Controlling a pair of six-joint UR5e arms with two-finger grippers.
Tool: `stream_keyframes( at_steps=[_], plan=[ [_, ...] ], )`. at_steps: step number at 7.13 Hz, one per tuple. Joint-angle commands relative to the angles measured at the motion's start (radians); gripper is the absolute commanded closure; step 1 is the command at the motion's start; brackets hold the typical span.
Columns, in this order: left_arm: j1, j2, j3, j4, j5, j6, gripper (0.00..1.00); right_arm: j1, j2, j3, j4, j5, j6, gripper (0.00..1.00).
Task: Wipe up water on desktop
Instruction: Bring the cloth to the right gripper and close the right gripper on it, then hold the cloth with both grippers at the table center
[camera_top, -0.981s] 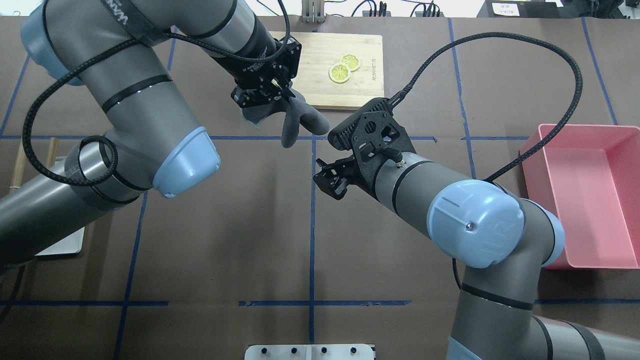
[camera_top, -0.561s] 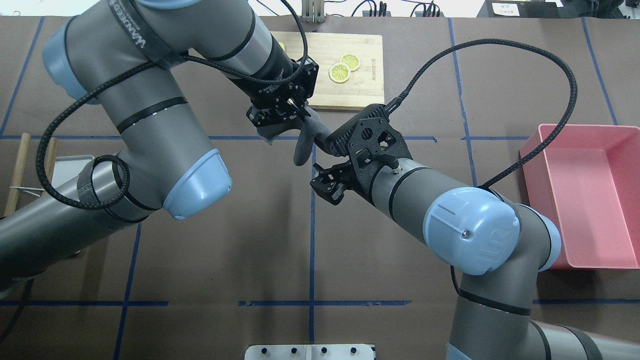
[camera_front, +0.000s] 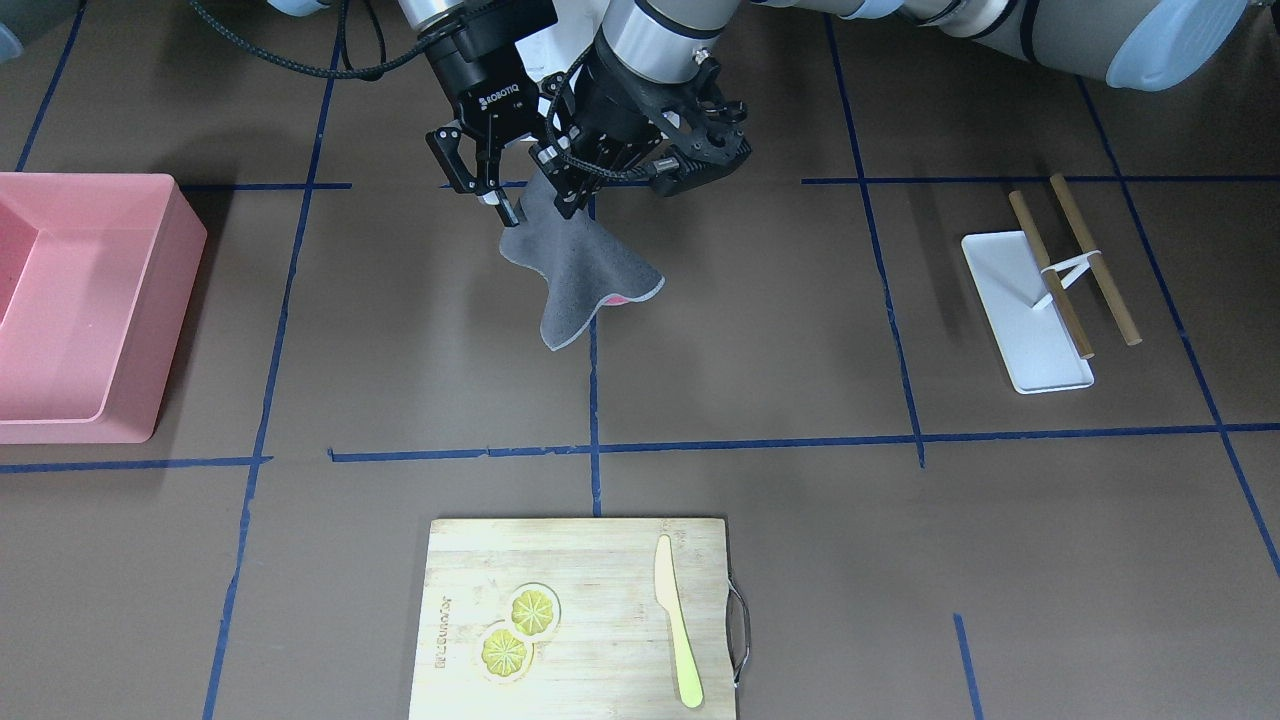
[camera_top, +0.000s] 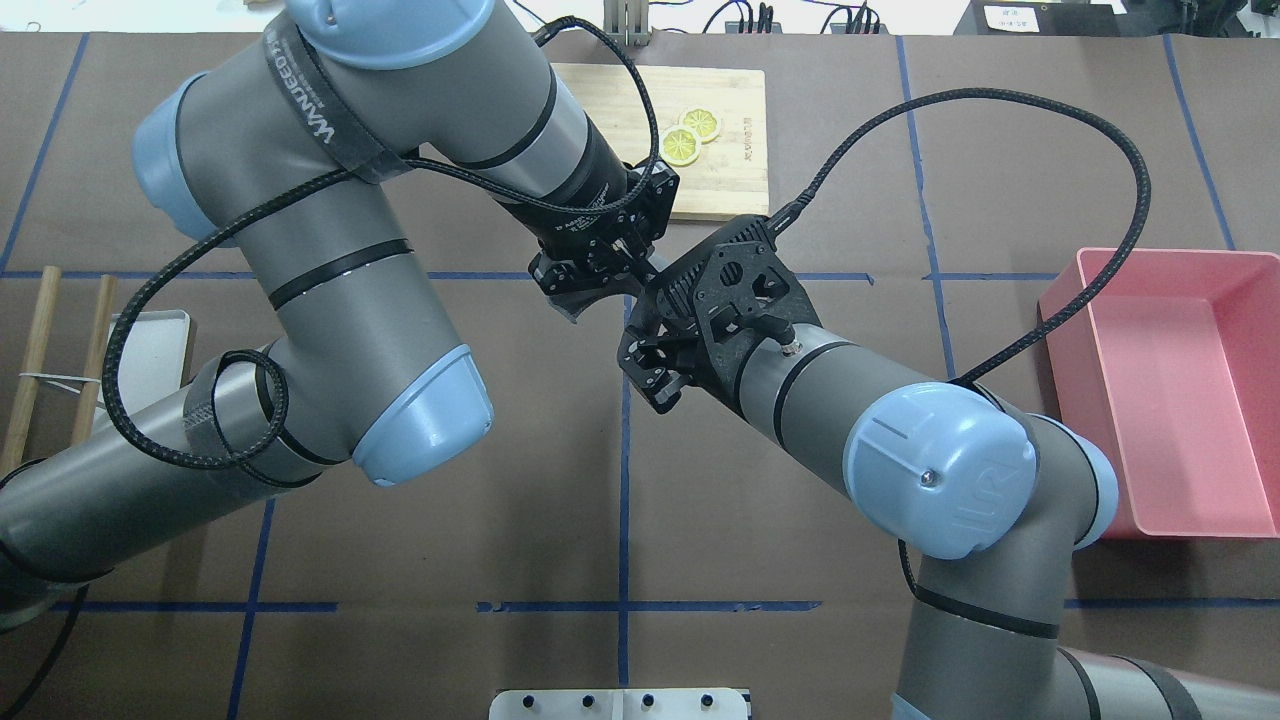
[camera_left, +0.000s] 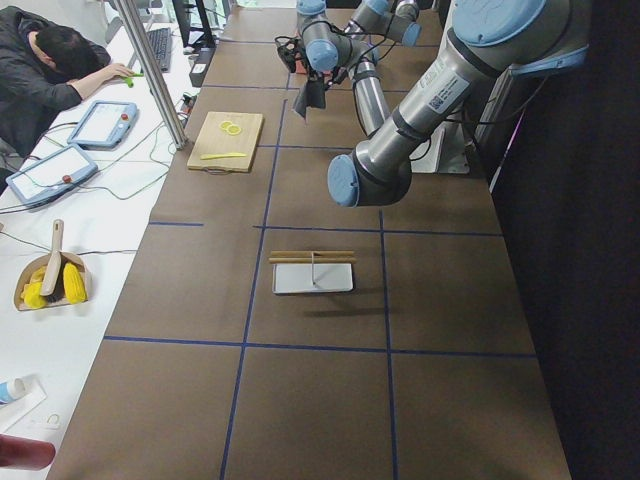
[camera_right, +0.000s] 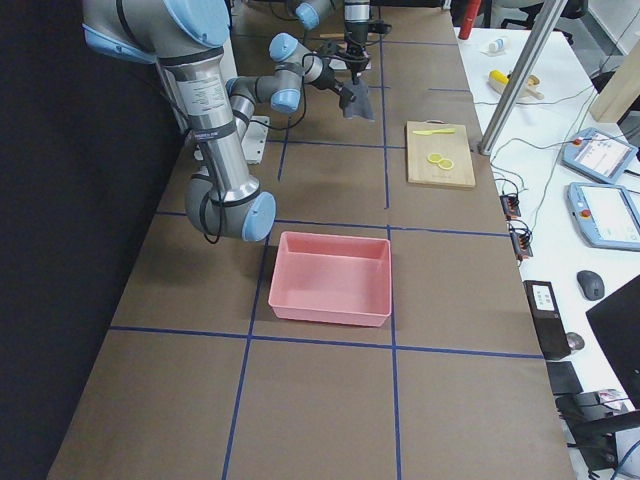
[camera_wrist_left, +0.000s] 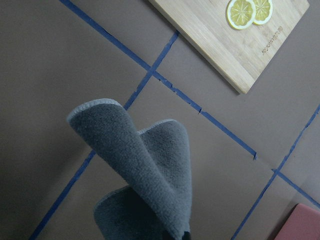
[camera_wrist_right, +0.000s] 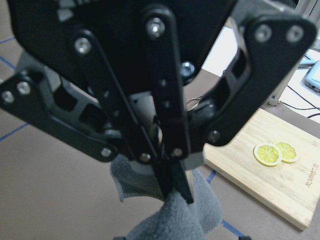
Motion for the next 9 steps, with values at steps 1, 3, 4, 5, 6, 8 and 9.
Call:
stream_keyframes(
  at_steps=[1, 3, 4, 5, 6, 8, 9],
  plan=[
    [0.017, -0.001, -0.001, 0.000, 0.000, -0.001, 0.97, -0.001, 0.000, 0.001, 0.000, 0.000, 0.010, 0.37],
    [0.017, -0.001, -0.002, 0.000, 0.000, 0.002, 0.97, -0.002, -0.002, 0.001, 0.000, 0.000, 0.010, 0.44],
    [0.015, 0.002, -0.002, 0.002, 0.000, 0.007, 0.97, -0.004, -0.003, 0.001, 0.000, 0.000, 0.010, 0.46],
    [0.015, 0.003, -0.002, 0.002, 0.000, 0.009, 0.97, -0.005, -0.003, 0.001, 0.000, 0.000, 0.010, 0.46],
    [0.014, 0.003, -0.002, 0.002, 0.002, 0.009, 0.97, -0.004, -0.003, 0.001, 0.000, 0.000, 0.010, 0.46],
    [0.011, 0.006, -0.001, 0.003, 0.002, 0.009, 0.97, -0.004, -0.005, 0.004, 0.002, 0.000, 0.010, 0.46],
    [0.009, 0.006, -0.001, 0.003, 0.002, 0.009, 0.97, -0.004, -0.006, 0.004, 0.002, 0.001, 0.010, 0.46]
  ],
)
